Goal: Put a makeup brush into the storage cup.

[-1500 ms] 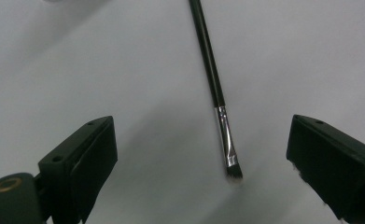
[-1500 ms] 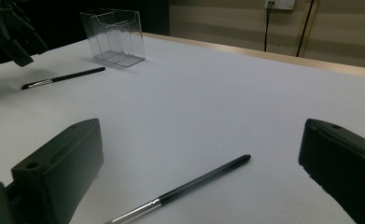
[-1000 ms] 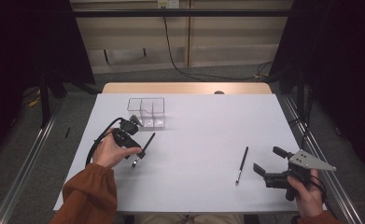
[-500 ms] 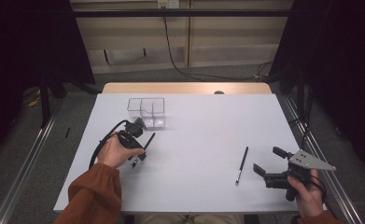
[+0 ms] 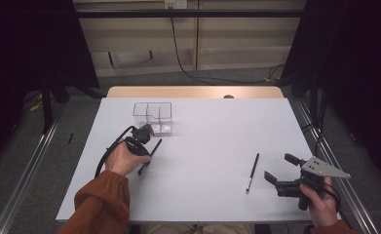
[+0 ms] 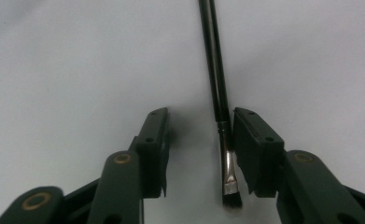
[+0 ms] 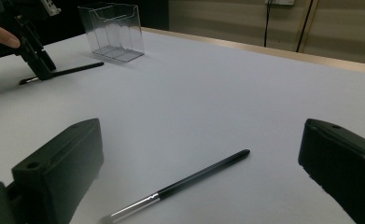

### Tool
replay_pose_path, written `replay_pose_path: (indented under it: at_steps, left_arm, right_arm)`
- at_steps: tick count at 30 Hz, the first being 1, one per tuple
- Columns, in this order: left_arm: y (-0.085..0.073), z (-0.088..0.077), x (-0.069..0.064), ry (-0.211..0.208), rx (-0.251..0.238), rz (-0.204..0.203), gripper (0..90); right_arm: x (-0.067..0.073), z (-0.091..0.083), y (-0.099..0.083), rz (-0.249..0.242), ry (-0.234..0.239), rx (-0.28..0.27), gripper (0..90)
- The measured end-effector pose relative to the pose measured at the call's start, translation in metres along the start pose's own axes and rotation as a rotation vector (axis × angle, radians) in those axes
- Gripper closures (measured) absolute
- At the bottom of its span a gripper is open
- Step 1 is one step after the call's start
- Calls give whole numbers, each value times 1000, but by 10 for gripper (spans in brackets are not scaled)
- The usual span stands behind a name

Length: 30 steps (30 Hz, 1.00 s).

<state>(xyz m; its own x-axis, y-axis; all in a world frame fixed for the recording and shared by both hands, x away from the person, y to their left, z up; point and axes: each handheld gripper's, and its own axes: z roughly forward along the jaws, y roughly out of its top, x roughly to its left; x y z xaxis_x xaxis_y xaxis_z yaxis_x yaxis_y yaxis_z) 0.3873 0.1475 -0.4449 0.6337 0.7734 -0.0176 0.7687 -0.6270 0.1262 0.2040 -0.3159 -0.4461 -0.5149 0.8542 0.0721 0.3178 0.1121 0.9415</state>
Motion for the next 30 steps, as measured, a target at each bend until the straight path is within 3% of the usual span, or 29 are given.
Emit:
replay_pose_path:
  at_steps: [5, 9, 12, 13, 22, 25, 30]
  left_arm:
    - [6, 0, -7, 13, 42, 25, 704]
    - [8, 1, -6, -16, 52, 12, 740]
    - [8, 1, -5, -5, 50, 12, 770]
    - [8, 1, -5, -5, 50, 13, 825]
    - [9, 0, -3, -22, 57, 28, 844]
    - [7, 0, -1, -37, 41, 39, 845]
    - [3, -1, 5, -73, 12, 25, 846]
  right_arm:
    - [0, 0, 0, -3, 2, 0, 0]
    - [0, 0, 0, -4, 6, 0, 0]
    - [0, 0, 0, -2, 5, 1, 0]
    - [0, 0, 0, -4, 3, 0, 0]
    - [0, 0, 0, -1, 7, 3, 0]
    - [0, 0, 0, -1, 8, 3, 0]
    - [0, 1, 0, 0, 7, 4, 0]
